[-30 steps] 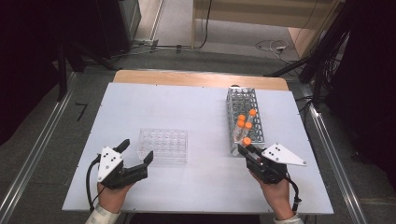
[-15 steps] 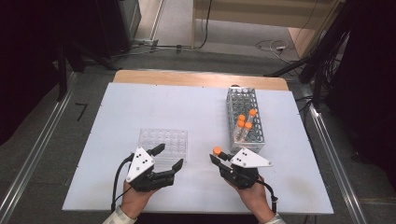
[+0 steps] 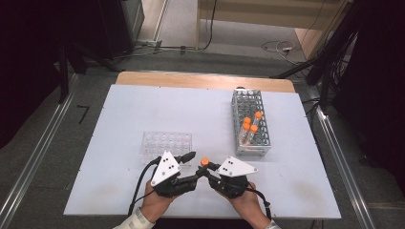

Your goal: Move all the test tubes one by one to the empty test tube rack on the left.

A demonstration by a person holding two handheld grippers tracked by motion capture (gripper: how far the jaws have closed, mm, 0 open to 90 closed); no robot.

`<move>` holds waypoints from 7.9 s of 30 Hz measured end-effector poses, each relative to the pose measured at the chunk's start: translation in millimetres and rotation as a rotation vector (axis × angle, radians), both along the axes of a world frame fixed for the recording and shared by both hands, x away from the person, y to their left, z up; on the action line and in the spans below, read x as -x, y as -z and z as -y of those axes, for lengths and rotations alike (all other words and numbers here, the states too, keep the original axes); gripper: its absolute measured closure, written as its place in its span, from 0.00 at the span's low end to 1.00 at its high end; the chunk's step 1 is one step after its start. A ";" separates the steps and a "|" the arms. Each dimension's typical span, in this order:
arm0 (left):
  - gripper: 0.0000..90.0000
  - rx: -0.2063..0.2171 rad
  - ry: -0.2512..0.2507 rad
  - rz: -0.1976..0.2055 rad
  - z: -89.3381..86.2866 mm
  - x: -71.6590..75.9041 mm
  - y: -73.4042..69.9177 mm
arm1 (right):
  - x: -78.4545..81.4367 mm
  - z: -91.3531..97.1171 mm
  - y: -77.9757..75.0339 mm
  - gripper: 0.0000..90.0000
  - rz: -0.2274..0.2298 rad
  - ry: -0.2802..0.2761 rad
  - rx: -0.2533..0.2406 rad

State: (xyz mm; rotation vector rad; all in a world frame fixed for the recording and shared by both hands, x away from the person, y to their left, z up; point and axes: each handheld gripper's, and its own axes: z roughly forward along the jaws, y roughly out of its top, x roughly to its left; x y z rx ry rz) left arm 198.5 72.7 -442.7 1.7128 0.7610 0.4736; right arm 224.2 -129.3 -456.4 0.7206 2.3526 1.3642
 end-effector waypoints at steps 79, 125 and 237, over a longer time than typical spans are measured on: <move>0.78 0.078 -0.161 0.017 -57.0 -22.6 -34.3 | -14.0 24.8 -4.2 0.30 -0.068 0.061 -0.048; 0.64 -0.025 -0.220 -0.013 -45.9 -41.9 -0.2 | -14.8 32.0 -3.7 0.30 -0.072 0.084 -0.055; 0.21 0.031 -0.275 -0.027 -63.6 -35.0 -6.5 | -45.2 122.5 -47.3 0.80 0.148 0.466 -0.205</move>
